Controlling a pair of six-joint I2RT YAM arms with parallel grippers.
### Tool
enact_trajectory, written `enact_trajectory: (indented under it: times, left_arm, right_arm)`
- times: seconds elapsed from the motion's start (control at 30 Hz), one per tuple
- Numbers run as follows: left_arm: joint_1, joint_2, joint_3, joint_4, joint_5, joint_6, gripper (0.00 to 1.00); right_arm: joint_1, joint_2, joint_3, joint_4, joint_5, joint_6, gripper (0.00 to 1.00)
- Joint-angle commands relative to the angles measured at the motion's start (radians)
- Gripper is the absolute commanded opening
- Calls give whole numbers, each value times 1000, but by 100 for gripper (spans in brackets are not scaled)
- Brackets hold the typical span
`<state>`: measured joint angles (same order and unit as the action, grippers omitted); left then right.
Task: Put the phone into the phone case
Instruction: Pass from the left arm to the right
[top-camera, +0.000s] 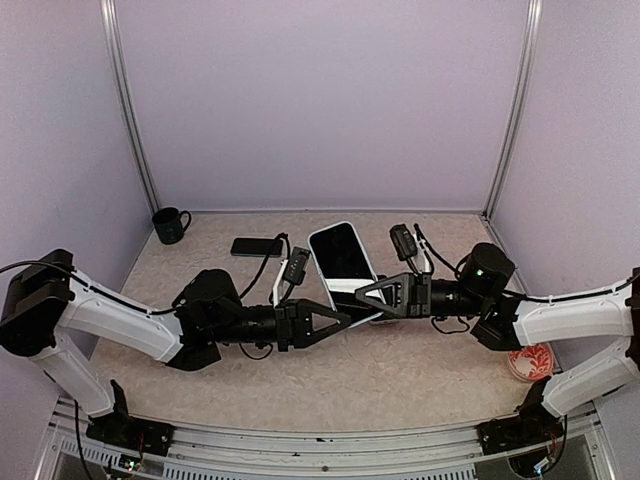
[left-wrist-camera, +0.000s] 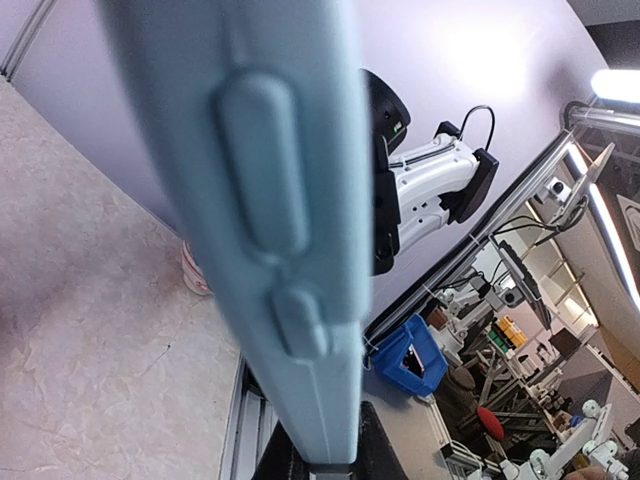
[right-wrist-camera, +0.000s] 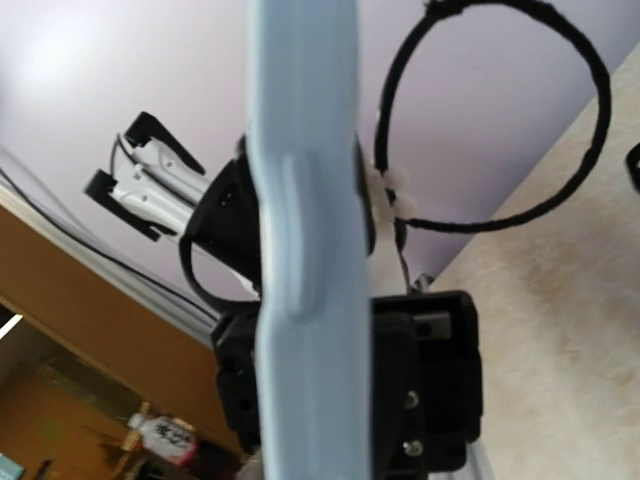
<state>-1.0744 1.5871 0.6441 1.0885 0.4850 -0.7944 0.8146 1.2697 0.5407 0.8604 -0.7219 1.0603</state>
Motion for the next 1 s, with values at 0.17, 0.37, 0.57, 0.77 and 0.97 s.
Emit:
enact_trajectory:
  times: [0.17, 0.37, 0.57, 0.77, 0.97]
  left_arm:
    - [-1, -180, -79, -110, 162, 252, 12]
    - [0, -247, -95, -166, 184, 297, 36]
    - [-1, -288, -96, -248, 75, 312, 60]
    - [22, -237, -106, -215, -39, 213, 84]
    - [32, -125, -84, -100, -60, 85, 99]
  right_arm:
    - [-142, 18, -37, 179, 51, 222, 0]
    - [-149, 16, -34, 181, 52, 233, 0]
    - [-150, 14, -24, 165, 41, 210, 0]
    - [-147, -34, -5, 53, 72, 69, 0]
    - [-131, -94, 6, -92, 136, -120, 0]
